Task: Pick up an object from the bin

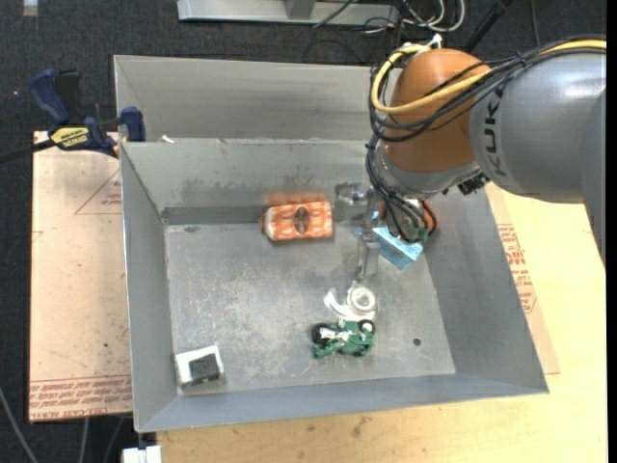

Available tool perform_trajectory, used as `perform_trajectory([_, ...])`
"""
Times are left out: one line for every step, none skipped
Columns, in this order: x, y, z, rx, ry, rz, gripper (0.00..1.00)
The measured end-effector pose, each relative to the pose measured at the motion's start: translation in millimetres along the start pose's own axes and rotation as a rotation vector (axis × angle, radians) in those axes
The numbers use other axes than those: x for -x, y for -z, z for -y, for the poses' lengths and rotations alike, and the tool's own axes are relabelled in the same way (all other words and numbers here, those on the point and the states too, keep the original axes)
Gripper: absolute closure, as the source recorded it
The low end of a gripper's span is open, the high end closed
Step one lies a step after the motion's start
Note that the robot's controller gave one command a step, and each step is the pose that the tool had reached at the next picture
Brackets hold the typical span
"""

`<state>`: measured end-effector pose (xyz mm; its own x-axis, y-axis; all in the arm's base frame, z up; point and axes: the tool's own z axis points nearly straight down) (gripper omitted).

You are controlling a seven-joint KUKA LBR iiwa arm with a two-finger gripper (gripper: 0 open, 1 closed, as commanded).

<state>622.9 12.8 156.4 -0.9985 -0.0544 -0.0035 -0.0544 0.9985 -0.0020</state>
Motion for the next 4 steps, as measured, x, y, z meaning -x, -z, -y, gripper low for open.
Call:
perform_trajectory([-25.3, -40, 0, 0.003, -0.16, 0.003, 0.0])
perform_trajectory([-41.5, -65, 0, 0.002, -0.339, -0.009, 0.0])
perform_trajectory([-53.2, -73, 31, 0.003, -0.052, 0.003, 0.0])
perform_trajectory([-69.8, -82, 47, 0.002, 0.186, -0.002, 0.0])
